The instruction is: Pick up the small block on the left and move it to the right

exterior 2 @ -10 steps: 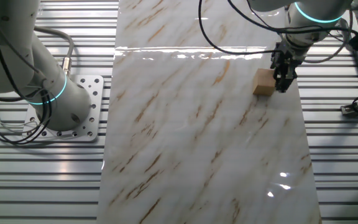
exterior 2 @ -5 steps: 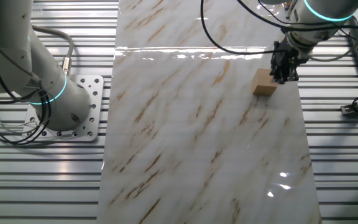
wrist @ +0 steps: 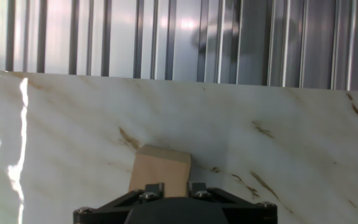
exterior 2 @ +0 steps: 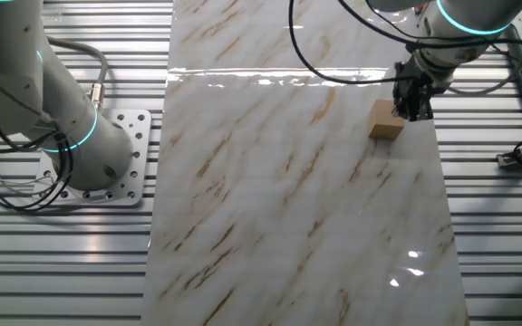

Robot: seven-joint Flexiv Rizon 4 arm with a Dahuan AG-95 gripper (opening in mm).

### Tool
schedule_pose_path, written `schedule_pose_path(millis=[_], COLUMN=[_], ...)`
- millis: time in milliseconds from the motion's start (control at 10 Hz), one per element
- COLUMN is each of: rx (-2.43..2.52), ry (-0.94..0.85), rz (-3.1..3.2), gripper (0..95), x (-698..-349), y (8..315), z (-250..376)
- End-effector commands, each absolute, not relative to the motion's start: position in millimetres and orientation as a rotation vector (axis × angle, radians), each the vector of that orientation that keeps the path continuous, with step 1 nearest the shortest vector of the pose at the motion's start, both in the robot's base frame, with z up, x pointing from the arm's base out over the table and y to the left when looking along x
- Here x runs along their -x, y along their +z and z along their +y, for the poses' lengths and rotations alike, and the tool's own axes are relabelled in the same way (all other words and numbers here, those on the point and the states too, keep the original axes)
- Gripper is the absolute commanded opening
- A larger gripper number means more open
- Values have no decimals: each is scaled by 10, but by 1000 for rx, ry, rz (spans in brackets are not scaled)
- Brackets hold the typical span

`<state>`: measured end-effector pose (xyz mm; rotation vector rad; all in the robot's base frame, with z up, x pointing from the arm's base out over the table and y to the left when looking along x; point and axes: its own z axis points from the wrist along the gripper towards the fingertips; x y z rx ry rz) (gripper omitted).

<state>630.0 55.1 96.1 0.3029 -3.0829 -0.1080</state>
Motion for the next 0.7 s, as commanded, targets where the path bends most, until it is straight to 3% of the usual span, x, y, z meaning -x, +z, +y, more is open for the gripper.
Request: schedule_pose_path(millis=[100, 700], rx=[-487, -520], ry=[-186, -259], rz=[-3043, -2965], gripper=[0, 0], x=[-6287, -6286], y=[966, 967], z=[550, 551])
